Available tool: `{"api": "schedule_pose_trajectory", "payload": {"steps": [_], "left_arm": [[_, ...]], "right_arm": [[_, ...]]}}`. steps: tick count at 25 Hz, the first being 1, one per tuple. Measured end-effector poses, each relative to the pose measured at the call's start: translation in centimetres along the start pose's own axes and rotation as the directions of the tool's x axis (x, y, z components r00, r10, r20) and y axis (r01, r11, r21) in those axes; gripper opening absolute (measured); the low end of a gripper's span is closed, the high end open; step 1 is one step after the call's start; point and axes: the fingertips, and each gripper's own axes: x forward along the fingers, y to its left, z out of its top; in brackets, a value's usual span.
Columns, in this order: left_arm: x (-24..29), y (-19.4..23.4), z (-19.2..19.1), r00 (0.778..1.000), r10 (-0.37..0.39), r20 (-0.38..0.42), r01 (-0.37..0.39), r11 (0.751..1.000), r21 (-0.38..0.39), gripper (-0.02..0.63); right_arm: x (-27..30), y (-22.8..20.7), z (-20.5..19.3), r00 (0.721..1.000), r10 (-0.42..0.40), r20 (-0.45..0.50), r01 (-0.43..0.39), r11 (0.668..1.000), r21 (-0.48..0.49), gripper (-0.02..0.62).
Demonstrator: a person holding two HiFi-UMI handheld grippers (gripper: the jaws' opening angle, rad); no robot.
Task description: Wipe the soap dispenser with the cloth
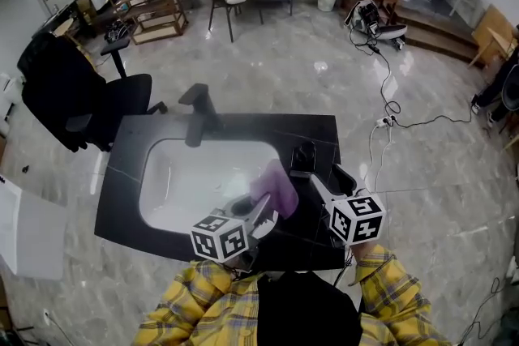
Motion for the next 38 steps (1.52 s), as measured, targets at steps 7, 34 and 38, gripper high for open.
{"api": "schedule_pose_trajectory", "payload": {"steps": [7, 34, 38], "left_arm": [[-1.2, -0.9, -0.5, 1.000, -0.024, -0.008, 0.024, 1.000, 0.006, 0.064], [-6.3, -1.3, -4.3, 0.999, 0.043, -0.029, -0.041, 0.997, 0.072, 0.064], [-6.4, -1.0, -4.7, 0.998, 0.063, -0.028, -0.061, 0.996, 0.068, 0.064]], "right_arm": [[-4.0, 0.8, -1.5, 0.999, -0.046, -0.010, 0.046, 0.999, 0.023, 0.145], [-9.8, 5.3, -9.0, 0.997, -0.053, -0.062, 0.063, 0.982, 0.176, 0.017], [-9.8, 5.4, -9.1, 0.996, -0.060, -0.066, 0.072, 0.979, 0.190, 0.011]]}}
